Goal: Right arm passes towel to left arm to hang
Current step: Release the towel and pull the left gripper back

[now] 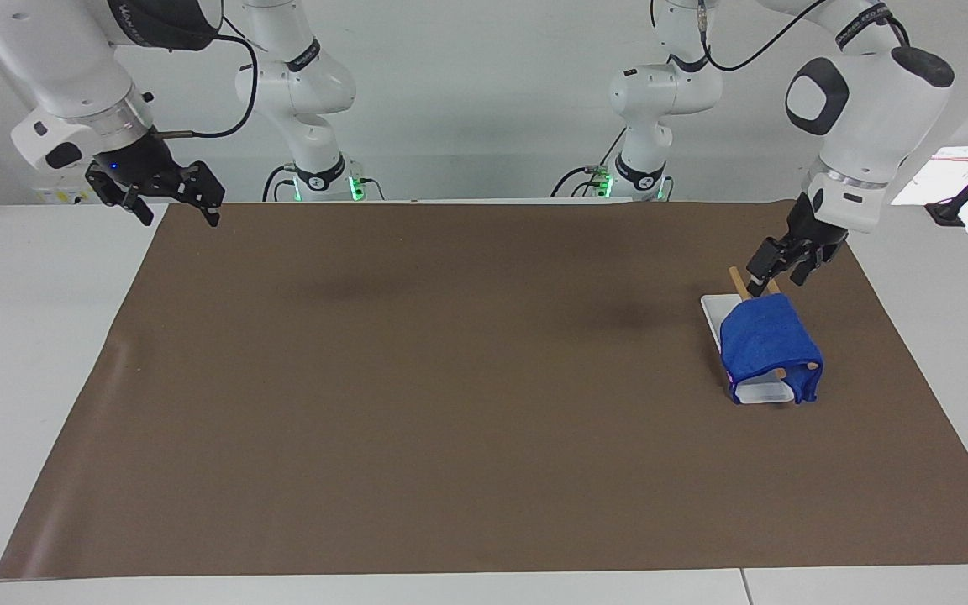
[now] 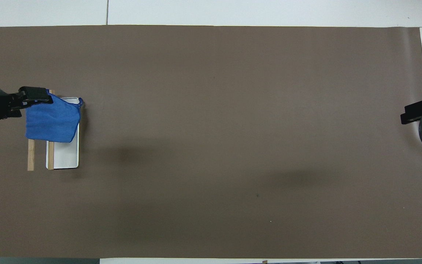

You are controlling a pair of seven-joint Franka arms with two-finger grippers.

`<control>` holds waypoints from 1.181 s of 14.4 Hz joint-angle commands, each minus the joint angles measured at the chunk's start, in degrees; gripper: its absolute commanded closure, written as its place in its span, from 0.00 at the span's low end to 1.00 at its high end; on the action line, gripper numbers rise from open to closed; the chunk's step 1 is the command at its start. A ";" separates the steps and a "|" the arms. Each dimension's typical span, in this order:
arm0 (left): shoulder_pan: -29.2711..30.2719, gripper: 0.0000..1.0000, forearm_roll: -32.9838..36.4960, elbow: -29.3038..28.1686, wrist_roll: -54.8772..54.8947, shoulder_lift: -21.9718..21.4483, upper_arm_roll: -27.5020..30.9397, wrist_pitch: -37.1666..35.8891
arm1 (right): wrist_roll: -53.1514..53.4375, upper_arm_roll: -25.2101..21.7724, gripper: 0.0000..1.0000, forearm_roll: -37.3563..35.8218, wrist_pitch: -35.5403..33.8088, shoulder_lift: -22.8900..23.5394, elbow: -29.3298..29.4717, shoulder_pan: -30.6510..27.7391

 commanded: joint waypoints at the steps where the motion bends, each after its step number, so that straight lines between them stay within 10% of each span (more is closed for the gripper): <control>1: -0.47 0.00 1.52 10.65 3.04 4.14 0.79 -9.89 | -1.43 0.36 0.00 1.65 1.11 -0.87 -1.05 -0.99; 5: -2.22 0.00 5.39 17.34 5.06 5.28 0.52 -19.13 | -1.35 0.36 0.00 1.83 0.58 -0.87 -1.05 -0.73; 17: -3.90 0.00 4.77 13.65 7.09 1.50 0.26 -22.05 | -1.52 0.36 0.00 1.74 -0.21 -0.95 -1.05 -0.65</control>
